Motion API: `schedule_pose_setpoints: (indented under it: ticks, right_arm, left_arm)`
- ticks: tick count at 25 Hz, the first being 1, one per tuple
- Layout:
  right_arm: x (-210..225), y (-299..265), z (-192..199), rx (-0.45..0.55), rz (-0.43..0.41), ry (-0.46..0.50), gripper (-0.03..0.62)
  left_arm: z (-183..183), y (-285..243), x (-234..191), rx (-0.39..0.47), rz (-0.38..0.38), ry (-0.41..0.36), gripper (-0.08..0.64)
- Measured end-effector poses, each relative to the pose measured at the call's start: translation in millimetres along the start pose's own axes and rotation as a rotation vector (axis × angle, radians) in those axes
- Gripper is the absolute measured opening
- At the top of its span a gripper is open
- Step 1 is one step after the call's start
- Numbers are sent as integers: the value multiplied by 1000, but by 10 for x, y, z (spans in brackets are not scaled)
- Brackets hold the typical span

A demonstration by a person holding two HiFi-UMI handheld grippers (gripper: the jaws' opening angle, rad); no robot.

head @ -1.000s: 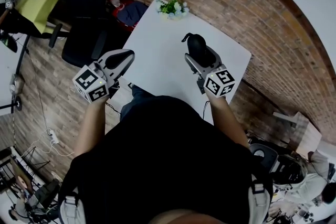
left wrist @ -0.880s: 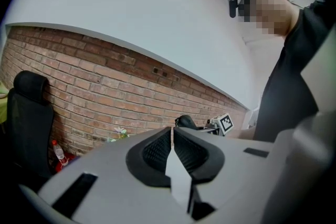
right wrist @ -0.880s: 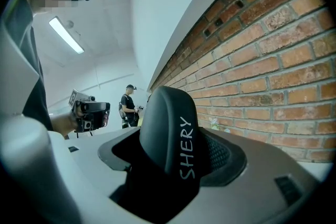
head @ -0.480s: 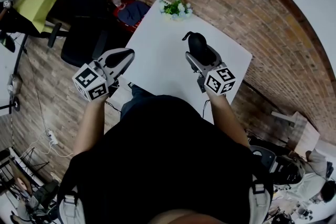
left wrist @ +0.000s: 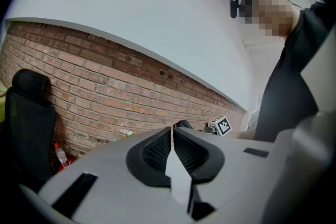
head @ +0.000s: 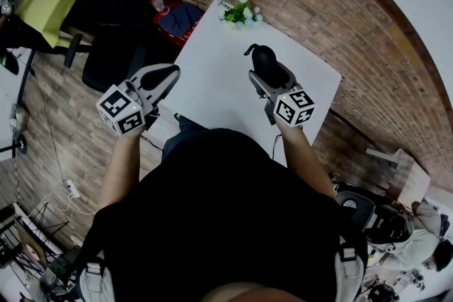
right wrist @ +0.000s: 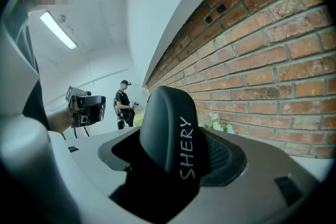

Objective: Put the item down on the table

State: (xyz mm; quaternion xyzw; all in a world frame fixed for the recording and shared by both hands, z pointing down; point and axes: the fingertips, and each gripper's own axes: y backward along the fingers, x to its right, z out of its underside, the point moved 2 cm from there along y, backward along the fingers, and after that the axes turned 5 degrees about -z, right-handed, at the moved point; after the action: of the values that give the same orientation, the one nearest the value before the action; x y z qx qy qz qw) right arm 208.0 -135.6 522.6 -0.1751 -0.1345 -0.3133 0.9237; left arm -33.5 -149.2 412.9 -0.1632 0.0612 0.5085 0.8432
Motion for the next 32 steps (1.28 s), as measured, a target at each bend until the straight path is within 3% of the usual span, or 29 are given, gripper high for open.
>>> schedule_pose_setpoints:
  ticks: [32]
  right_arm:
    - [231, -715, 561, -164, 107, -12, 348]
  left_arm:
    - [-19, 77, -589, -31, 51, 17, 23]
